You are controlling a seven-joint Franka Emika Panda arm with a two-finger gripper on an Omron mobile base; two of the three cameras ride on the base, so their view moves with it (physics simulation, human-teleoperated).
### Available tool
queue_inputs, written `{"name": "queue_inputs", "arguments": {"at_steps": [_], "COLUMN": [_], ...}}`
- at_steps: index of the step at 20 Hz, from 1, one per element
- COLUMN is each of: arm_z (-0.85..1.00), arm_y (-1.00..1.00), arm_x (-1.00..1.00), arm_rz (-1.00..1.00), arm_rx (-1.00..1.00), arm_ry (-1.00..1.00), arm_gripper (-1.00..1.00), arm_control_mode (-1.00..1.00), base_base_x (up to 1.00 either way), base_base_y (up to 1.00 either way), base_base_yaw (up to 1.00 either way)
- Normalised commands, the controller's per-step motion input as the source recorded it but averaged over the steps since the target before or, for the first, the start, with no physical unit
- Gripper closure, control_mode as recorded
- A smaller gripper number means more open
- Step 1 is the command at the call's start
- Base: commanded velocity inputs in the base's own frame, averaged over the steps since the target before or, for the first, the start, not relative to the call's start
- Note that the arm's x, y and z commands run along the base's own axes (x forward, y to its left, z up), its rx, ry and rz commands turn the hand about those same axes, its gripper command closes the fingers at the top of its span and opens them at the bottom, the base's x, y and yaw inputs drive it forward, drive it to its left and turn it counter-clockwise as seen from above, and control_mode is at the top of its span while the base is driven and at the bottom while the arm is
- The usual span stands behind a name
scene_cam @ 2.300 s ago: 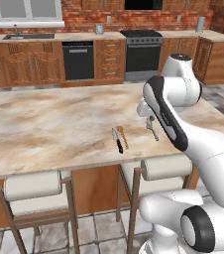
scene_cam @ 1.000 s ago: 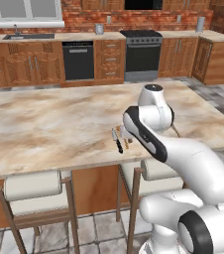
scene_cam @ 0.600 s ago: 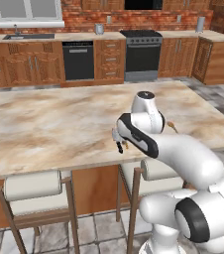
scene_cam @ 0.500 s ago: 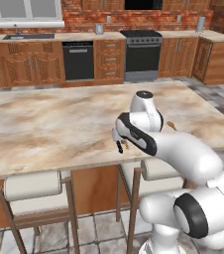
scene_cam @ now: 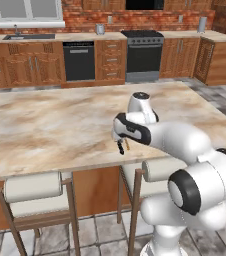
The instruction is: Pick up the metallic utensils from the counter and place them in the open drawer. Make sure not to pick up any wooden utensils.
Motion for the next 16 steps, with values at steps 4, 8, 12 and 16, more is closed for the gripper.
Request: {"name": "queue_inputs", "arguments": {"at_steps": [4,8,12,16], "arm_z": [-0.6,-0.41,-0.28,-0.24], "arm_y": [0.0,0.0,0.0,0.0], "arm_x": [0.27,0.14,0.14,0.08], "arm_rz": [0.0,0.0,0.0,0.0], "arm_rx": [0.0,0.0,0.0,0.0], "arm_ry": [0.0,0.0,0.0,0.0], "arm_gripper": [-1.0,-1.0,-1.0,-1.0], "arm_control_mode": [-1.0,-1.0,-1.0,-1.0], "base_base_x": [0.0,0.0,0.0,0.0], "base_base_y": [0.0,0.0,0.0,0.0], "base_base_yaw": [0.0,0.0,0.0,0.0]}}
